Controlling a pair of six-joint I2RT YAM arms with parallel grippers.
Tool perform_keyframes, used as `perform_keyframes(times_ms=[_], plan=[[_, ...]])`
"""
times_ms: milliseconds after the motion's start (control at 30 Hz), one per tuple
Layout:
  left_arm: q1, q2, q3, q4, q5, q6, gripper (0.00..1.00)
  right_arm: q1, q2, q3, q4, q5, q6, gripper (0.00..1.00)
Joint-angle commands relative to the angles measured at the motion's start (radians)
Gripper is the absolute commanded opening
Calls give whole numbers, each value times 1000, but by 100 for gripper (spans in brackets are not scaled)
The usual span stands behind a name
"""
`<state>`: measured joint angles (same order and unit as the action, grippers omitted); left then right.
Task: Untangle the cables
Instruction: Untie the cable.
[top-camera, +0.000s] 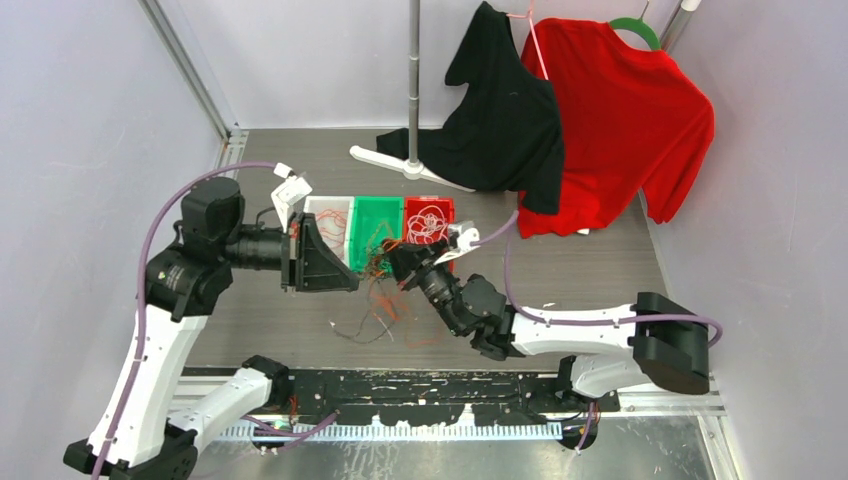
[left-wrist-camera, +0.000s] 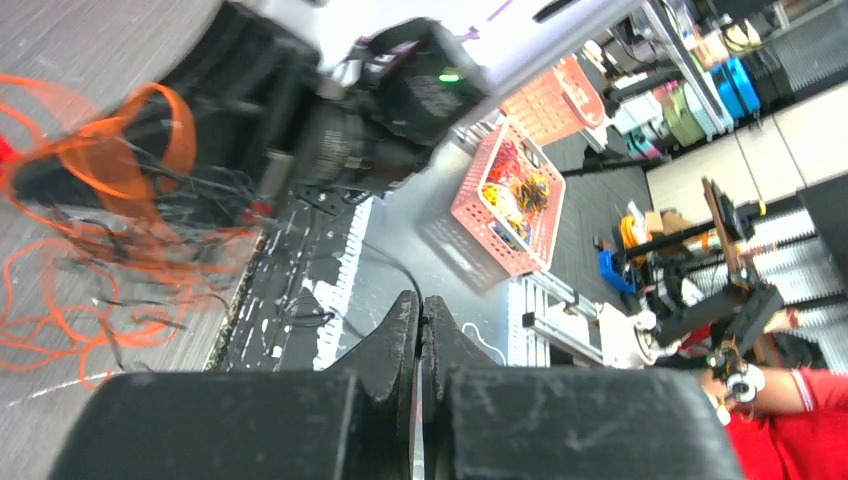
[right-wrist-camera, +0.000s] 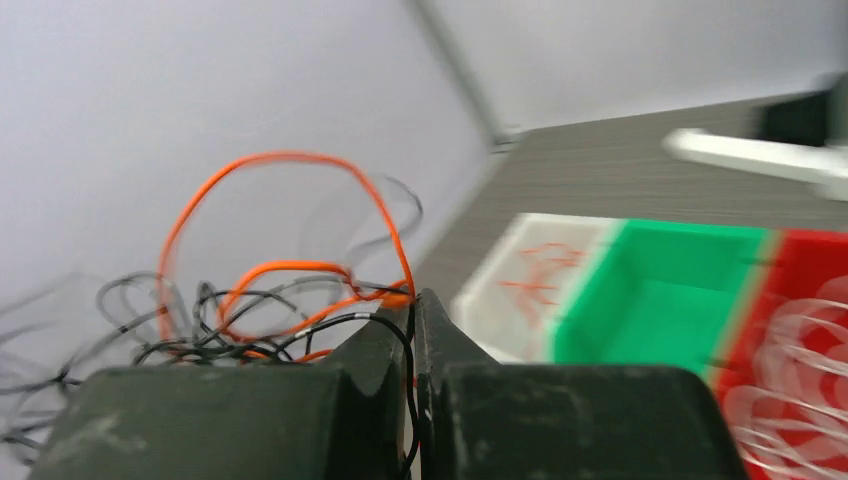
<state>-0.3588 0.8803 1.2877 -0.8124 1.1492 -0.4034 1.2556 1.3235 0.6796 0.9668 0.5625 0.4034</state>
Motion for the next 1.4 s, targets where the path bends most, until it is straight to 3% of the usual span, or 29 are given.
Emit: perform_keyframes(times_ms=[0,167,300,367,467,700,867,933,1033,1167,1367], plan=[[-12,-16,163,-95,141,45,0,-44,-61,-112,-40,395,-113,8],[-11,0,289,-225,91,157,0,-77,-171,-165,-114,485,-131,8],[-12,32,429,-385,-31,330,0,-100,-241,-201,-152,487,-125,11],[-11,60,538,-482,-156,447,0,-114,-268,-208,-212,483,-99,13],[-11,87,707,-509,-458,565,0,-125,-293,-220,-291,491,-72,16],[-14,27,801,-176,-1069,759,0,-125,-403,-293,-450,531,28,20],[-46,17,817,103,-1368,841,0,-125,-475,-319,-554,536,76,23],[-58,-2,793,188,-1428,854,0,-125,-509,-328,-571,539,79,27],[-68,-37,714,188,-1413,841,0,-126,-545,-340,-558,519,71,33],[-68,-85,593,325,-1537,838,0,-125,-567,-318,-607,527,52,40],[-71,-116,524,489,-1626,869,0,-126,-623,-312,-682,582,58,43]])
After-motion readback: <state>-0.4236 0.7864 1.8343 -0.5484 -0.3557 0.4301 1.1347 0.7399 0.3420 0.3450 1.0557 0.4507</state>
